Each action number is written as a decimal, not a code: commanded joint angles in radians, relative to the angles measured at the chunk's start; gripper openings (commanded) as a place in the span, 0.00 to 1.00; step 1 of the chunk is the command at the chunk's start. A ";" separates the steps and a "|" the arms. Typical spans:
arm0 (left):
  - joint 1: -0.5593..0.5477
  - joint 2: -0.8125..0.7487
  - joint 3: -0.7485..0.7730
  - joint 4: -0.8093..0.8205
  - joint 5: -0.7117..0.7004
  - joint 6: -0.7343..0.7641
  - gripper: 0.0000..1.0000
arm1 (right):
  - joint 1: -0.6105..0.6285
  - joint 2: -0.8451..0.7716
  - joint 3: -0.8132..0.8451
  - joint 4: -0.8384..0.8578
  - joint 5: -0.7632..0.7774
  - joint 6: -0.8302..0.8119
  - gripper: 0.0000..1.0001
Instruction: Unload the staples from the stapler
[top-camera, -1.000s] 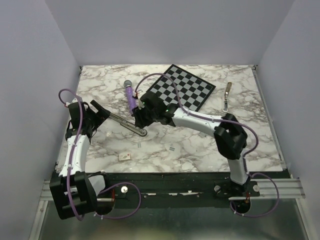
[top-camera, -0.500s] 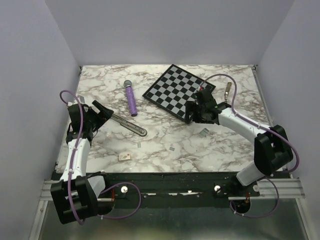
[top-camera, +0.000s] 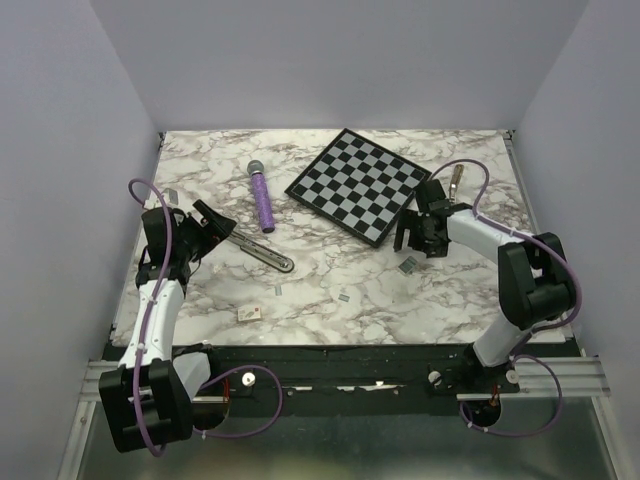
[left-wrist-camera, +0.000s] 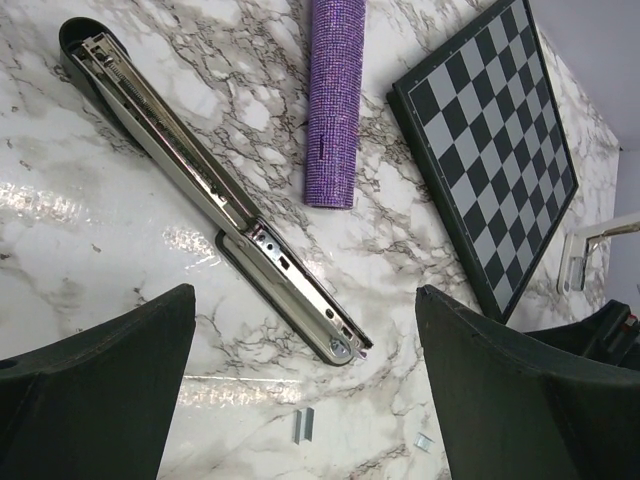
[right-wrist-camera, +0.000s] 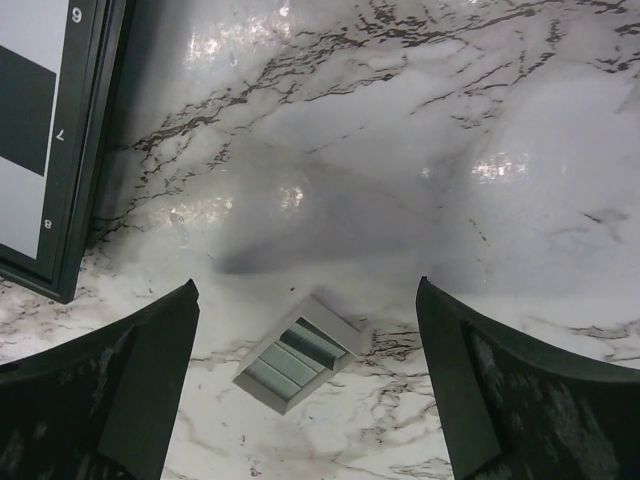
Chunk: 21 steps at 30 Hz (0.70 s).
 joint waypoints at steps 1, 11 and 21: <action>-0.008 -0.029 0.000 0.018 0.017 0.019 0.96 | -0.001 0.017 0.018 0.019 -0.062 -0.048 0.95; -0.010 -0.016 0.003 0.024 0.018 0.010 0.96 | -0.001 -0.049 -0.056 0.043 -0.211 -0.105 0.89; -0.015 -0.012 0.002 0.029 0.027 0.009 0.96 | 0.016 -0.076 -0.103 0.060 -0.307 -0.093 0.84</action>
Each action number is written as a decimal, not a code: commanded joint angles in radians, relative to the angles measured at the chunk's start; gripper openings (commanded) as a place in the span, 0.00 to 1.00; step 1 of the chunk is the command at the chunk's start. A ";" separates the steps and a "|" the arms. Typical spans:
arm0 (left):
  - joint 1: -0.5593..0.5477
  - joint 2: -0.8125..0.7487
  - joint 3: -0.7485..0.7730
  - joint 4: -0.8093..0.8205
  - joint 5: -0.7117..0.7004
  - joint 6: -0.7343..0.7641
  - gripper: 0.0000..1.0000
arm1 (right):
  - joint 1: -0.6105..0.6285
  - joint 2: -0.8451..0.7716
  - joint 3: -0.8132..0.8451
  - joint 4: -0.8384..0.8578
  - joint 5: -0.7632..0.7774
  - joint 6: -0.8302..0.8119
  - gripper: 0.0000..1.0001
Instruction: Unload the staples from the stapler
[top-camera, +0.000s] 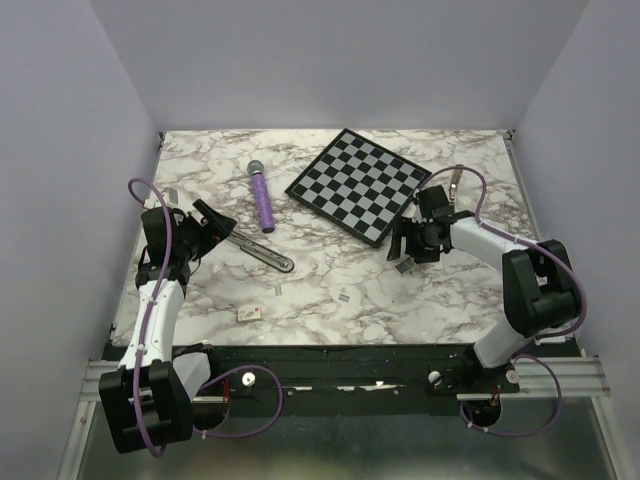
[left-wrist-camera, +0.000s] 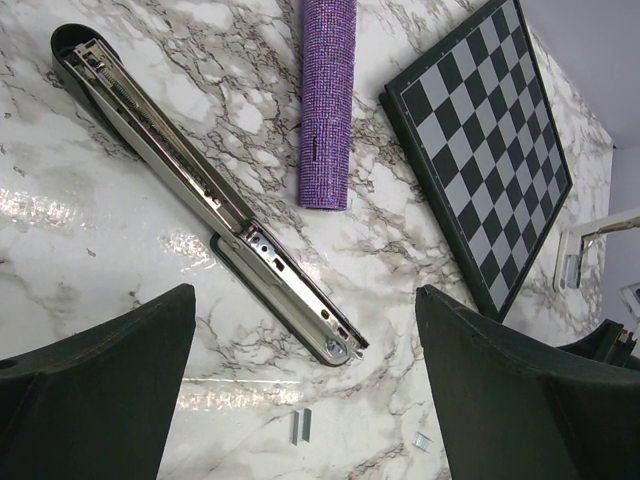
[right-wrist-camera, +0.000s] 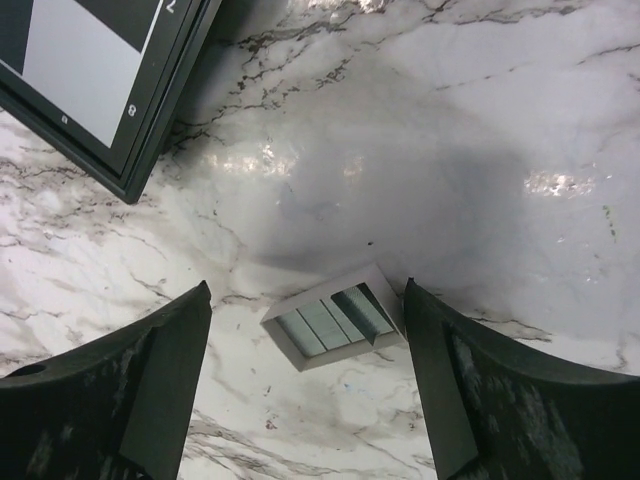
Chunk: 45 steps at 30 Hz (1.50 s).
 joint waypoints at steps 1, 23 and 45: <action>-0.008 0.000 0.003 0.018 0.018 0.006 0.96 | 0.020 -0.047 -0.038 0.013 -0.078 0.008 0.84; -0.065 -0.054 0.039 -0.079 -0.056 0.081 0.96 | 0.171 -0.169 0.026 -0.090 0.089 -0.059 0.80; -0.074 -0.174 0.007 -0.174 -0.146 0.100 0.99 | 0.567 0.032 0.106 0.022 0.019 -0.343 0.63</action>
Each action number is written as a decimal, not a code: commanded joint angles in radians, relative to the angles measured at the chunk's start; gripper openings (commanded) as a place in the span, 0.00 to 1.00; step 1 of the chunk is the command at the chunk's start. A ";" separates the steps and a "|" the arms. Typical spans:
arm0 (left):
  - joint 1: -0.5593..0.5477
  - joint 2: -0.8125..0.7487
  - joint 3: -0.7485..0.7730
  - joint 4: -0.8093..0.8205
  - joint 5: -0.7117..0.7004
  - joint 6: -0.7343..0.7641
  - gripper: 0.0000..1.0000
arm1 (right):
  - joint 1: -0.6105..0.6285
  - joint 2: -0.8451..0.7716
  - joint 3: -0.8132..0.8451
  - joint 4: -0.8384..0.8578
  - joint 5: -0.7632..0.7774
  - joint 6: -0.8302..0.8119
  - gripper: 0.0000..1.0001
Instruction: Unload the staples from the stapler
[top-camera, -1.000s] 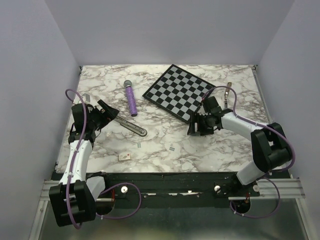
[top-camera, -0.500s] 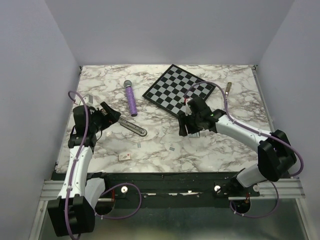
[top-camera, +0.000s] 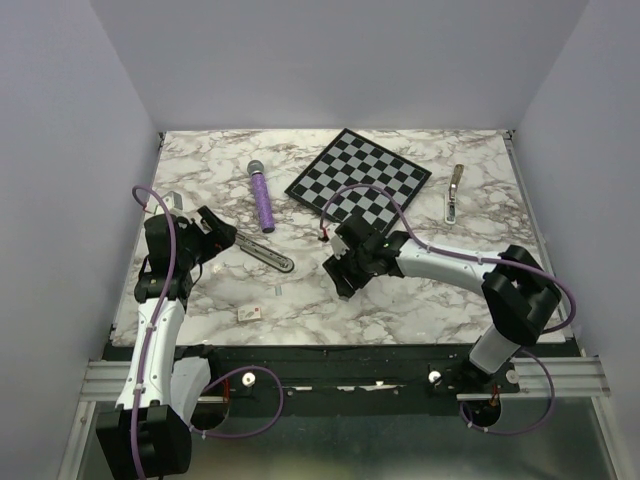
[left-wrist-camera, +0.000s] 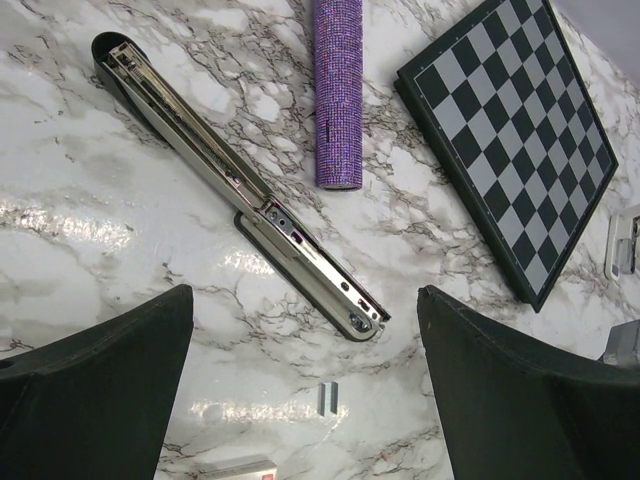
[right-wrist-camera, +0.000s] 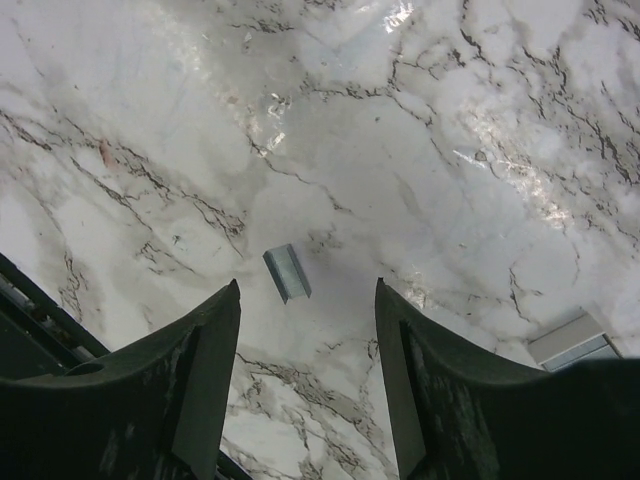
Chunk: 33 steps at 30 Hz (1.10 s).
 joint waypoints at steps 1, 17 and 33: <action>-0.003 -0.001 -0.002 -0.008 -0.018 0.006 0.99 | 0.021 0.007 -0.006 0.046 -0.037 -0.094 0.63; -0.003 0.013 -0.002 -0.006 -0.015 0.006 0.99 | 0.058 0.071 0.003 0.043 -0.074 -0.189 0.54; -0.003 0.014 -0.002 -0.004 -0.017 0.008 0.99 | 0.120 0.114 0.038 -0.015 0.061 -0.177 0.46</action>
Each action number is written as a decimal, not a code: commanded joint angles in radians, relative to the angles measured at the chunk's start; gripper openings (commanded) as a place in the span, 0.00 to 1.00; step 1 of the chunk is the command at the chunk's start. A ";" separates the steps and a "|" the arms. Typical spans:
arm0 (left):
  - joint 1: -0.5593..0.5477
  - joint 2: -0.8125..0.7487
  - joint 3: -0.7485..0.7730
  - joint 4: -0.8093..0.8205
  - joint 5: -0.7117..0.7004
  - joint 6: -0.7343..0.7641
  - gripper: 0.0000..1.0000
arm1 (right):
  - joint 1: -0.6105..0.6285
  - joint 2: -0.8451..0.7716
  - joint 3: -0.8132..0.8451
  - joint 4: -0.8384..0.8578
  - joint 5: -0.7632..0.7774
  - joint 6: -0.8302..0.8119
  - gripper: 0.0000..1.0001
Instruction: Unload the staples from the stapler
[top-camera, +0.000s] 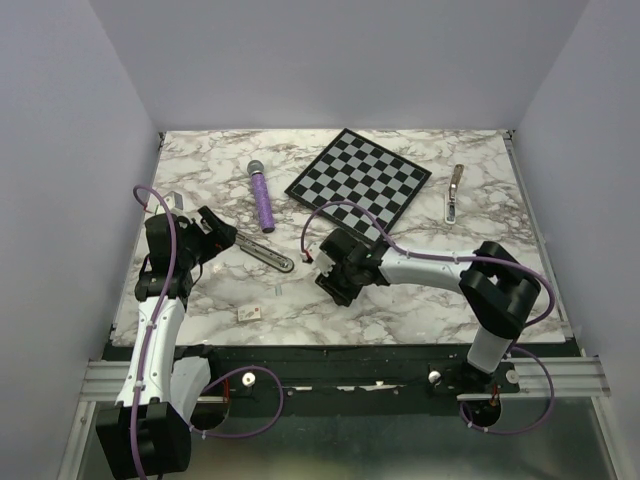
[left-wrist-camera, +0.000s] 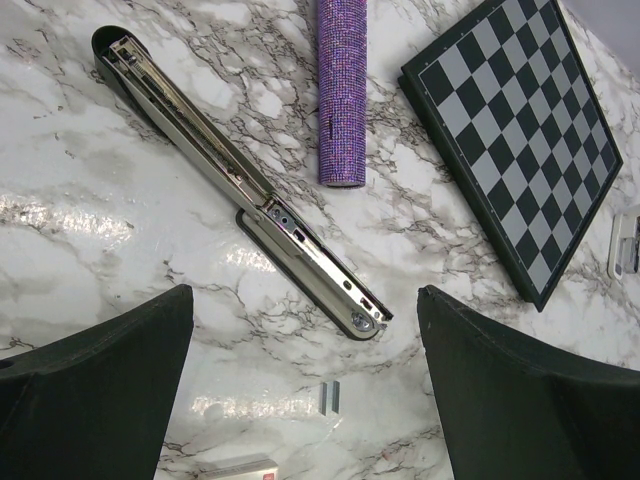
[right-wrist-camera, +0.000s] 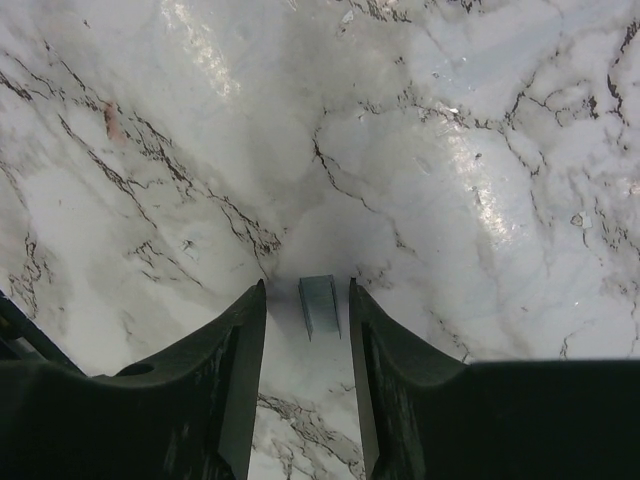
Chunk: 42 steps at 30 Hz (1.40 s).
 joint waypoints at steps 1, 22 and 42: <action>-0.003 0.003 -0.002 -0.006 -0.014 0.008 0.99 | 0.019 0.016 0.028 -0.044 0.063 -0.008 0.45; -0.003 0.006 -0.005 -0.006 -0.014 0.008 0.99 | 0.028 0.004 0.025 -0.050 0.062 0.024 0.28; -0.003 0.006 -0.002 -0.009 -0.011 0.008 0.99 | -0.005 -0.027 0.076 -0.101 0.189 0.170 0.23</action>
